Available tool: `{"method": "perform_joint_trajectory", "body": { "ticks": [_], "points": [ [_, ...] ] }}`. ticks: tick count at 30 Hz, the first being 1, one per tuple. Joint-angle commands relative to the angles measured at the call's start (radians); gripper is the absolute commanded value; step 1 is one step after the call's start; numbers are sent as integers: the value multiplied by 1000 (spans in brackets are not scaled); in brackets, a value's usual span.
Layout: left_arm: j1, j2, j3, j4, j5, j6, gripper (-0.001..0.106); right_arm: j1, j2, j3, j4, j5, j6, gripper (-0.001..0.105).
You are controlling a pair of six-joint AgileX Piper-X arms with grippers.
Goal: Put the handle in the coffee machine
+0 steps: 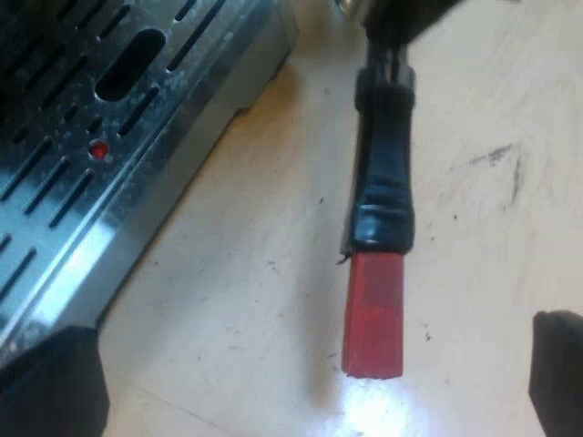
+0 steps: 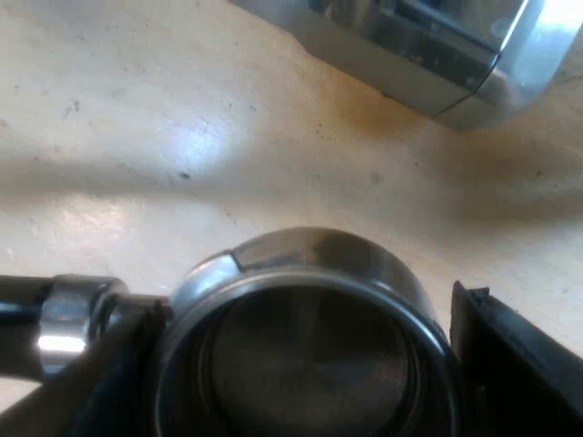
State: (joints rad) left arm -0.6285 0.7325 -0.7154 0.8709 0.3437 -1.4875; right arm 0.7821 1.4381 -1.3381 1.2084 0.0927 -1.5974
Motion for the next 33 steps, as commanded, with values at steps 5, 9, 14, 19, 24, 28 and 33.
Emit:
{"method": "perform_joint_trajectory", "body": {
  "ticks": [5, 9, 14, 19, 24, 28, 33],
  "points": [
    [-3, 36, -4, 47, 117, 146, 96, -3, -18, -48, 10, -93, 41, 0],
    [-5, 97, 15, 40, 124, 171, 96, 3, -18, -48, 10, -121, 72, 0],
    [-5, 171, 27, 40, 124, 268, 96, 3, -18, -48, 13, -121, 94, 0],
    [-5, 216, 27, -6, 124, 314, 96, 3, -18, -48, 25, -169, 111, 0],
    [-5, 258, 27, -24, 124, 366, 96, 3, -18, -48, 25, -183, 120, 0],
    [-5, 289, 27, -53, 124, 373, 96, 3, -18, -48, 25, -188, 120, 0],
    [-5, 315, 27, -81, 124, 373, 96, 3, -18, -48, 25, -188, 120, 0]
  ]
}}
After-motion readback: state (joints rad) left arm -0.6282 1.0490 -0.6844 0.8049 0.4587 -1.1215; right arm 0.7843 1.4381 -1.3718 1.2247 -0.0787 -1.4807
